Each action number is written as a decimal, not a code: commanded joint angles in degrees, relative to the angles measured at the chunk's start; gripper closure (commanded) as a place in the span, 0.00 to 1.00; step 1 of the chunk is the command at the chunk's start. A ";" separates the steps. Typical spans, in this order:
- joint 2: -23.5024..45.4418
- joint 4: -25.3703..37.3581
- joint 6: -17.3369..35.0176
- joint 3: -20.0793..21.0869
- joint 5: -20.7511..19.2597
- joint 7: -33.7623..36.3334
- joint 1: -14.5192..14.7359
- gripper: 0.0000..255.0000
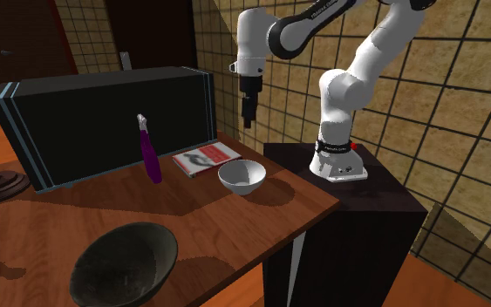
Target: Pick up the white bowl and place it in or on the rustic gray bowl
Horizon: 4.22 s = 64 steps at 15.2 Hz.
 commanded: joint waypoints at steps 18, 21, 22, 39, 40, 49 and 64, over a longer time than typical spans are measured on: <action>19.51 -5.44 24.84 2.04 7.87 1.00 4.60 0.00; 19.50 -5.44 24.83 2.04 7.87 1.00 4.60 0.00; 19.50 -5.44 24.83 2.04 7.87 1.00 4.60 1.00; 11.75 -3.77 15.44 2.07 6.15 2.55 3.75 1.00; 10.90 -3.48 14.30 2.05 5.98 2.70 3.67 1.00; 4.49 -0.11 4.56 1.74 4.67 3.86 3.09 1.00; -1.53 7.61 -9.13 1.00 3.16 5.22 2.50 1.00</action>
